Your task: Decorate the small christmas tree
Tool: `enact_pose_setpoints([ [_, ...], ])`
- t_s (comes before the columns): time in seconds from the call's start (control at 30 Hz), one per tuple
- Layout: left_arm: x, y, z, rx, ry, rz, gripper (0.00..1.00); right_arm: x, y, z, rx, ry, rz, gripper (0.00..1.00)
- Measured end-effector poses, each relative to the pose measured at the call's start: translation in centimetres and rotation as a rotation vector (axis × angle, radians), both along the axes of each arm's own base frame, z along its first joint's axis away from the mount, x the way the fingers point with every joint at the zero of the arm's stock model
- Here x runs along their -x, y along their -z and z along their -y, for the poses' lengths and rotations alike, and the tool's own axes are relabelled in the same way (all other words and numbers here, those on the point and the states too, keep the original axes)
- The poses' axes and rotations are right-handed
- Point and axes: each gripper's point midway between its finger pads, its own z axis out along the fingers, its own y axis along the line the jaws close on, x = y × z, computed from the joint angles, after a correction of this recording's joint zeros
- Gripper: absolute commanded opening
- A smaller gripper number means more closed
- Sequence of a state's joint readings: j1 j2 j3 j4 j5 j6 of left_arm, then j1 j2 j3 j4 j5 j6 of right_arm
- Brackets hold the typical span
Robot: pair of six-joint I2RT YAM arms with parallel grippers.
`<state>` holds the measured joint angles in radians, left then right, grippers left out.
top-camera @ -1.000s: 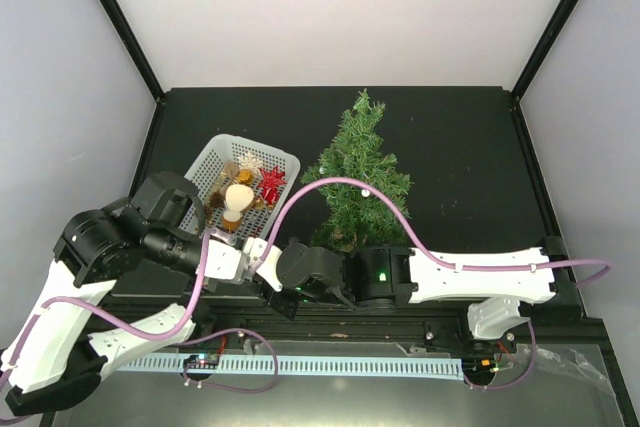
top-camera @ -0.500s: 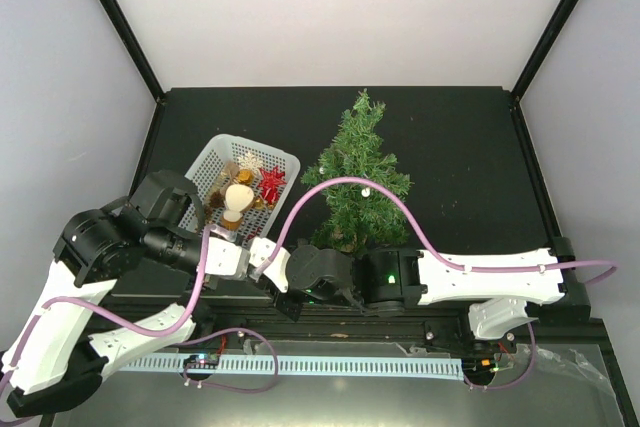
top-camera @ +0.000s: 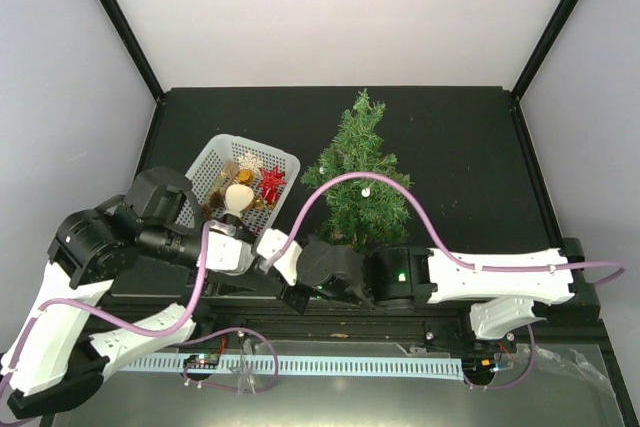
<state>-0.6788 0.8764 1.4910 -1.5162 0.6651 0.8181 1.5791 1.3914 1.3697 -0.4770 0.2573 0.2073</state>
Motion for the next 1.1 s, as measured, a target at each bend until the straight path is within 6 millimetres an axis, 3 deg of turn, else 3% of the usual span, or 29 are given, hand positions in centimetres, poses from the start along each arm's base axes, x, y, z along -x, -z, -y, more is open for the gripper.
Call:
enact_pose_setpoints([
  [0.23,-0.8,-0.3,-0.1,-0.008,-0.040,0.031,0.84,-2.2,-2.8,1.3,-0.089,0.075,0.009,0.01],
  [0.33,-1.5,0.0,-0.3,-0.025,-0.067,0.048,0.86,-2.5,-2.3,1.4,-0.080,0.088,0.005,0.01],
  [0.47,-2.3,0.2,-0.5,-0.045,-0.098,0.078,0.88,-2.6,-0.1,1.7,-0.040,0.100,-0.003,0.02],
  [0.6,-2.9,0.5,-0.9,-0.071,-0.129,0.106,0.87,-2.3,2.2,2.3,0.027,0.082,-0.010,0.12],
  [0.7,-3.7,0.9,-1.4,-0.105,-0.168,0.131,0.84,-2.0,2.8,2.5,0.052,0.070,-0.021,0.22],
  [0.87,-5.6,3.4,-2.3,-0.178,-0.259,0.114,0.82,-1.5,4.0,2.8,0.097,0.059,-0.050,0.40],
  [0.97,-7.3,5.0,-3.3,-0.214,-0.348,0.082,0.82,-1.3,4.0,3.0,0.098,0.053,-0.065,0.44],
  [1.1,-11.2,6.1,-5.1,-0.233,-0.506,0.024,0.81,-1.4,2.8,3.9,0.068,0.059,-0.066,0.46],
])
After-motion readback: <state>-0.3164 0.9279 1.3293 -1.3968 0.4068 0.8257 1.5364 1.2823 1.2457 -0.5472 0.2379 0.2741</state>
